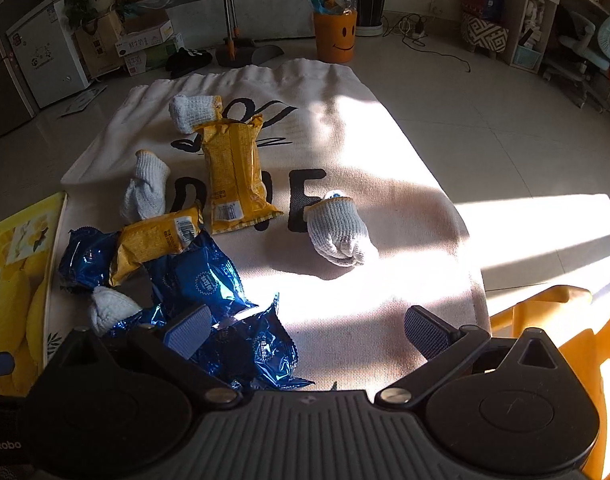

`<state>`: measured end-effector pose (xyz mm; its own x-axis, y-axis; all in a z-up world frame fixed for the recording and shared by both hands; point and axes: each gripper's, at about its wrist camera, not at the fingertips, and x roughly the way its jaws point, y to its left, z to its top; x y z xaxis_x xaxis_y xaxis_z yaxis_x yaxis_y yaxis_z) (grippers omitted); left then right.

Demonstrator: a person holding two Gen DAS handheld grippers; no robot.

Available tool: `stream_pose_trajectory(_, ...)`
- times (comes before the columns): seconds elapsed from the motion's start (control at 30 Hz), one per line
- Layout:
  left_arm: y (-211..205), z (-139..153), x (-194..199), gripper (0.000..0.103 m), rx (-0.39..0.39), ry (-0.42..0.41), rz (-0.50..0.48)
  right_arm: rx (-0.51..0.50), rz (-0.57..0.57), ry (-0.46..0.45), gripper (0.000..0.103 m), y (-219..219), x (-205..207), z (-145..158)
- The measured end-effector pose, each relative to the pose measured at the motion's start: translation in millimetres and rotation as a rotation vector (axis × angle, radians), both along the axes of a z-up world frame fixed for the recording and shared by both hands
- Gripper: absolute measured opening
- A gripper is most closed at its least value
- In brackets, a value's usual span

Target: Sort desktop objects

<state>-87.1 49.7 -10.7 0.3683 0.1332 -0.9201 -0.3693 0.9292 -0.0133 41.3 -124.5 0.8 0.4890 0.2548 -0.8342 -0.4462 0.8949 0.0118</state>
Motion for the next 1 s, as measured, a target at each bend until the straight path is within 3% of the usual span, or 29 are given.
stream_pose_trajectory(0.2, -14.7, 4.7, -27.0, 0.103, -0.016, -0.007, 0.048, 0.008, 0.037, -0.016, 0.103, -2.6, -16.4, 2.4)
stream_pose_trajectory(0.43, -23.1, 20.3, -41.3, 0.103, 0.041, -0.038, 0.069, 0.006, 0.036, -0.008, 0.103, -6.6, -27.7, 1.9)
stream_pose_trajectory(1.0, -38.9, 32.0, -42.8, 0.103, 0.070, -0.045, 0.091, 0.073, 0.031, 0.036, 0.103, -18.5, -32.6, 7.6)
